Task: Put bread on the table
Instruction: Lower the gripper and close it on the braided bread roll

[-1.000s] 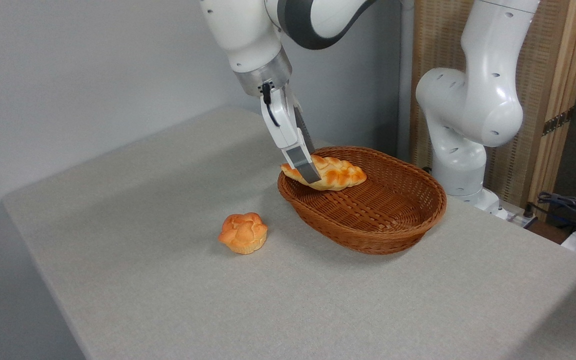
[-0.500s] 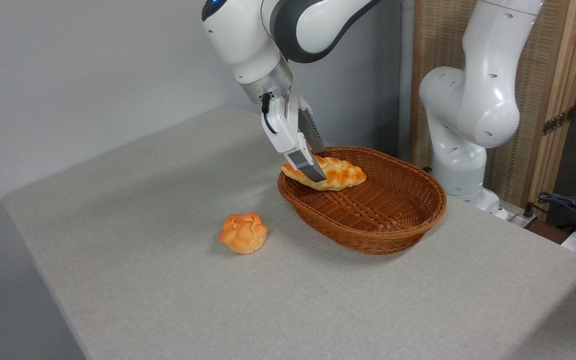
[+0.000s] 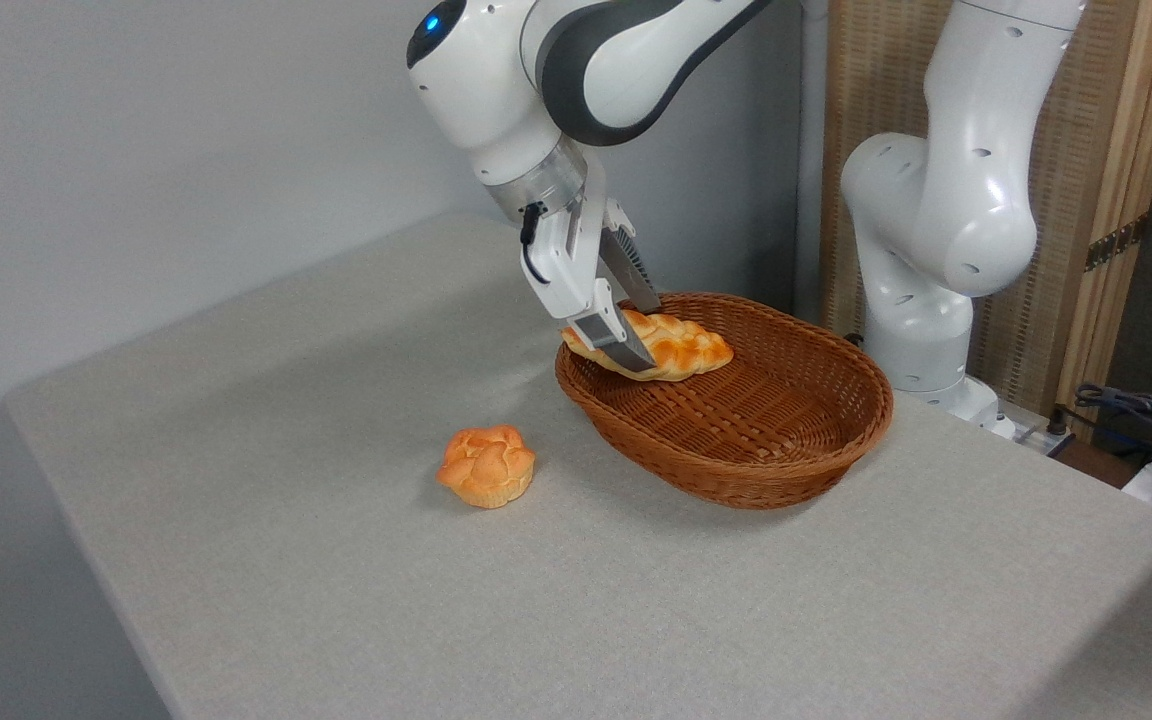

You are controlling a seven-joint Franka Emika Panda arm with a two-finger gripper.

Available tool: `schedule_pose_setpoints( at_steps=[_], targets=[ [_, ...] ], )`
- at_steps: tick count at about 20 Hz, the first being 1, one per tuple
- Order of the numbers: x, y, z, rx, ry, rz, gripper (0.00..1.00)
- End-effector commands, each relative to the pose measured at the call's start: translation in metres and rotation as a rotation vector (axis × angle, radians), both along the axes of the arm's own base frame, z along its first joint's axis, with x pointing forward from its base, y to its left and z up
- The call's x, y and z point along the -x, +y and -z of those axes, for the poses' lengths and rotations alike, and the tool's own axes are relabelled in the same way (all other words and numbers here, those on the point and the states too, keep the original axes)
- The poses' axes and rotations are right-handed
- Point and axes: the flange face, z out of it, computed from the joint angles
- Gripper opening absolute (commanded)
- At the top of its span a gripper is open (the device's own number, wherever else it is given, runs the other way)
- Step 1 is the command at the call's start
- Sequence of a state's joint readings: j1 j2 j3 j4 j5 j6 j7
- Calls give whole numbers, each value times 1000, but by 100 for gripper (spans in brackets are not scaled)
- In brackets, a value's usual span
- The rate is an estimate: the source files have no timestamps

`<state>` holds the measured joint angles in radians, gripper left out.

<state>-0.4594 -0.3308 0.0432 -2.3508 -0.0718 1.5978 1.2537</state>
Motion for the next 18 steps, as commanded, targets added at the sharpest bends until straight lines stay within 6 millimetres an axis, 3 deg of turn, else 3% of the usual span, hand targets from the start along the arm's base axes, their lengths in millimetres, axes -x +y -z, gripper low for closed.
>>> schedule_pose_setpoints(
  at_steps=[1,6,7,8,9,11,18],
  targets=[
    [-5,-1,10,27,2,17,100],
    [-7,-2,15,24,9,18,99],
    [-8,-2,15,21,6,18,85],
    [-8,-2,15,22,2,18,79],
    [-9,-2,15,21,-4,16,61],
    [-9,-2,14,20,-5,13,43],
    [-9,-2,14,20,-5,13,42]
  ],
)
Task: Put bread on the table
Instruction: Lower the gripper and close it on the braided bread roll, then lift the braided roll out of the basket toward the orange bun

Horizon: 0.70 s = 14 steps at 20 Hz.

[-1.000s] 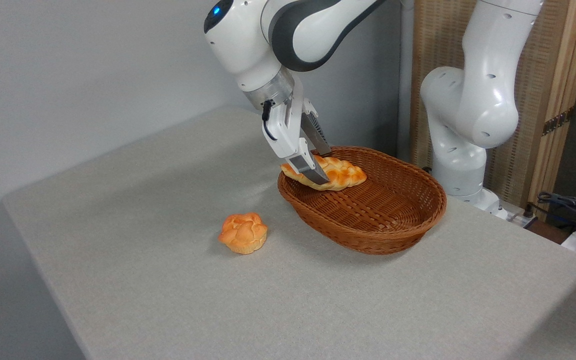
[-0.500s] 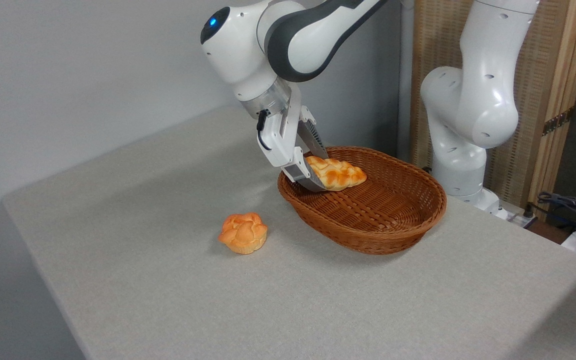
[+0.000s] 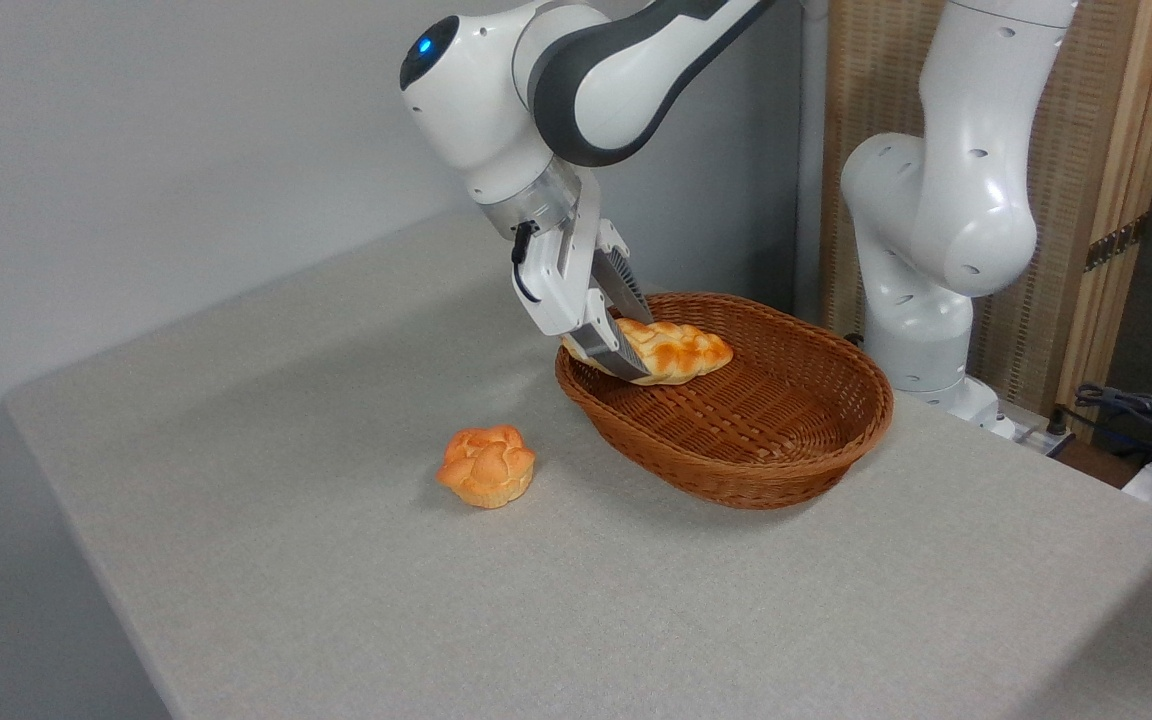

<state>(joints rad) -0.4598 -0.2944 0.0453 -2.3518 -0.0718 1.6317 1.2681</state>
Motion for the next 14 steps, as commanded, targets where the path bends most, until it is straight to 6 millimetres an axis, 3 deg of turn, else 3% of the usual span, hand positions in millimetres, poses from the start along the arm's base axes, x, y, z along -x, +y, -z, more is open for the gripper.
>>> schedule_pose_setpoints(
  at_steps=[1,8,10,14],
  targets=[
    [-2,0,0,18,-9,5,42],
    [2,12,-22,21,3,-2,42],
    [-4,29,-38,33,11,-36,42],
    [-12,44,-65,61,2,-54,42]
  ],
)
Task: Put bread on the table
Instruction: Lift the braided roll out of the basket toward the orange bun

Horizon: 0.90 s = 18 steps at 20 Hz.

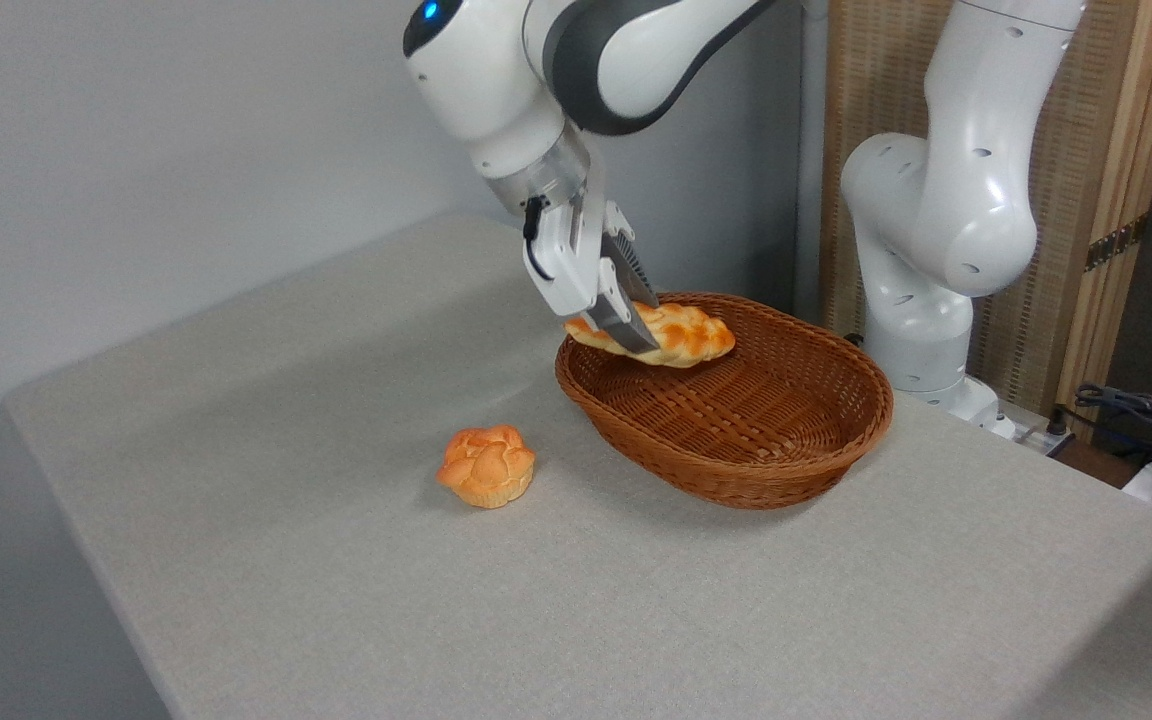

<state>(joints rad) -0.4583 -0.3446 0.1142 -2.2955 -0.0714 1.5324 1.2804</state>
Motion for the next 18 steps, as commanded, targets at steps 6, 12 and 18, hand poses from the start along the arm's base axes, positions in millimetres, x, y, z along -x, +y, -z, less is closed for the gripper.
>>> schedule_pose_setpoints(
  at_steps=[6,12,18],
  targets=[
    [-46,56,-66,89,-116,-124,42],
    [-99,102,-80,125,-282,-264,42],
    [-133,122,-65,120,-370,-335,43]
  ],
)
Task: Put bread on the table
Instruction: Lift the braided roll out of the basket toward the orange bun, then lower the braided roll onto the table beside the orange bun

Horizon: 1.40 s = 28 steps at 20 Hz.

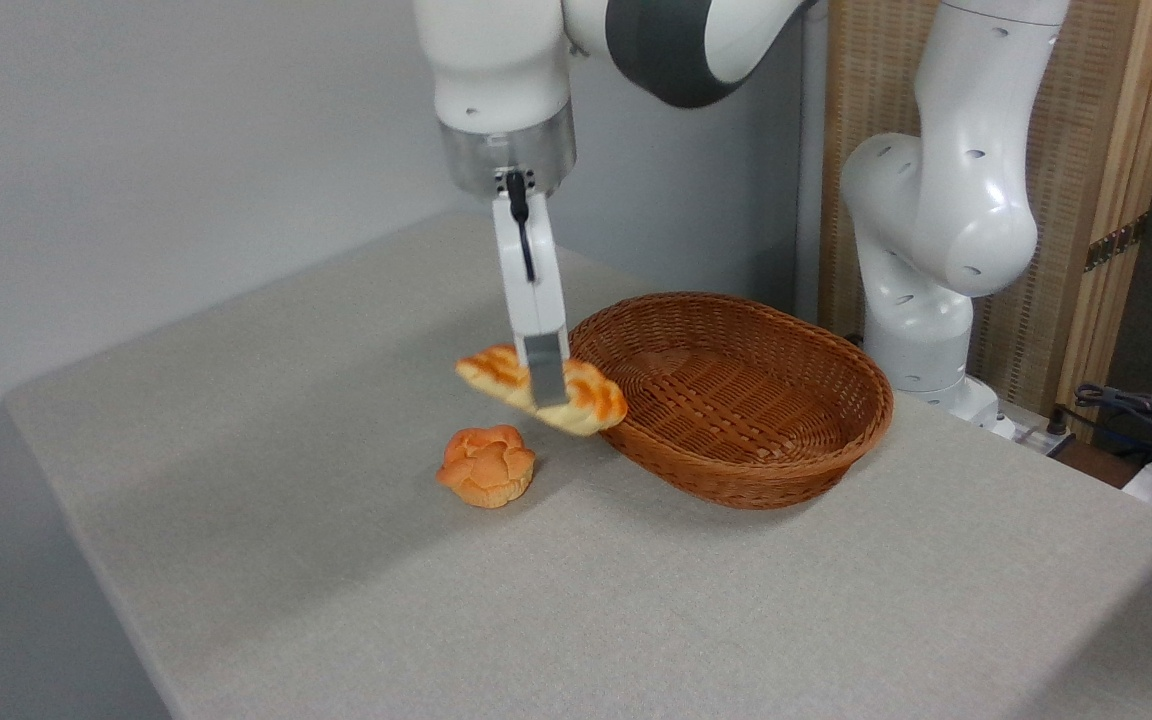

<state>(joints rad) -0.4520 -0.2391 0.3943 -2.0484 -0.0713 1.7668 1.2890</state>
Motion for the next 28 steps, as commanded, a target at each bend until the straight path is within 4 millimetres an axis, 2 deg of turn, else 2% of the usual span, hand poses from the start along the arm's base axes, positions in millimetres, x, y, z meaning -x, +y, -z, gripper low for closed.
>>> schedule_pose_setpoints(
  at_steps=[1,12,15,16,17,18,28],
  targets=[
    [-20,4,9,-5,-21,-26,44],
    [-48,-6,69,-67,26,-33,46],
    [-50,-8,77,-75,36,-29,57],
    [-51,-8,77,-76,35,-27,64],
    [-51,-8,77,-84,33,-19,94],
    [-51,-8,76,-87,28,-15,100],
    [-50,-12,76,-84,29,-11,100]
  ],
)
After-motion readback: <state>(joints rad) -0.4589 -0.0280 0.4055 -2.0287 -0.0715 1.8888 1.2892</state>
